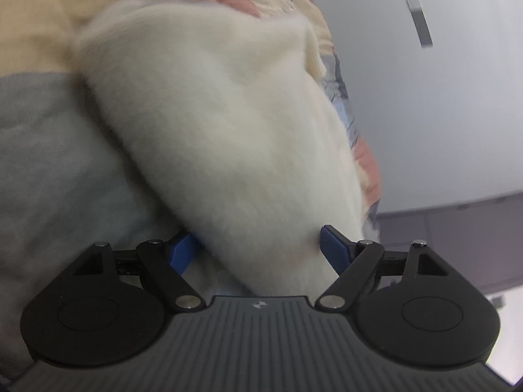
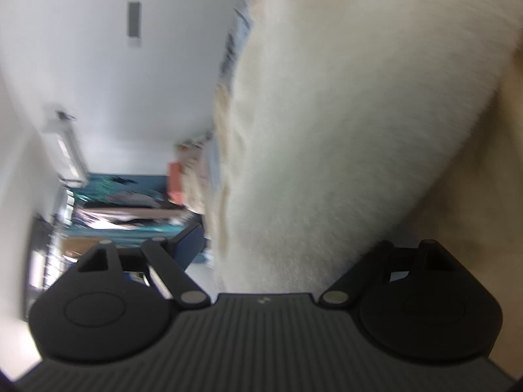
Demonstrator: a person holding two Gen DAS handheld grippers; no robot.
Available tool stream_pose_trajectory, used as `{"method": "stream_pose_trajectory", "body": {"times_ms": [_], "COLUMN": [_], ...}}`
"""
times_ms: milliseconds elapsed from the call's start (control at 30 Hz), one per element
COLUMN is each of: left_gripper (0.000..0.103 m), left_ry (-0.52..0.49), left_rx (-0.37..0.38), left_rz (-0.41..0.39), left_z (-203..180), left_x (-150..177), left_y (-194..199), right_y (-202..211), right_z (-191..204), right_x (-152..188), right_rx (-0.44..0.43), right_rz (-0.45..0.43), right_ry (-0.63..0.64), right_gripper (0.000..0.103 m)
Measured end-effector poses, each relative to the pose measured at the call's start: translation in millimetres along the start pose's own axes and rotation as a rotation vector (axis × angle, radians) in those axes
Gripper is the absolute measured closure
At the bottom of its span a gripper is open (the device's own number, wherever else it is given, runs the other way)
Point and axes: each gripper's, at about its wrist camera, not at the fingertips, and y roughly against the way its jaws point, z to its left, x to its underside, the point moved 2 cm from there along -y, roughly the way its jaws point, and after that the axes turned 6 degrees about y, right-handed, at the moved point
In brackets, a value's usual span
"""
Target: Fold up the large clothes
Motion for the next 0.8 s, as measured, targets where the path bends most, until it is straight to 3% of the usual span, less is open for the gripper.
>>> {"method": "stream_pose_trajectory", "body": {"times_ms": [100,267,367,467,533,633,800], "left_gripper": [0.02,0.021,0.025,0.039,0.054,0.065,0.07], "left_ry": [0.052,0.083,0.053,0.017,-0.006,-0.046,-0.118], "left_rx": [0.019,0.024,0.007,-0.013,-0.016,-0.007,0.03], "left_rz": [-0.011,-0.043,-0.064,-0.082,-0.093,-0.106,-0.14], "left_z": [6,9,6,1,-4,-9,-26], "left_x": [-5,-12,-14,-14,-16,-23,-20], "left_y": [-5,-9,-10,-8,-9,-3,12], "right_y": [1,-3,5,6,6,11,20], "right_z": [2,-11,-16,-14,-8,0,20], "right_x": [2,-1,-4,-4,-3,-2,0], "right_rx": [0.0,0.07,0.146,0.169,0.191,0.201,0.172], "right_rz": [-0.005,-0.022,-0.075,-0.094,-0.104,-0.116,-0.148], "right_ry": [0.02,-0.017,-0.008,0.024,0.079,0.162,0.284], "right_gripper": [0.015,0.017,0.027,0.033,0.044,0.057,0.067]}}
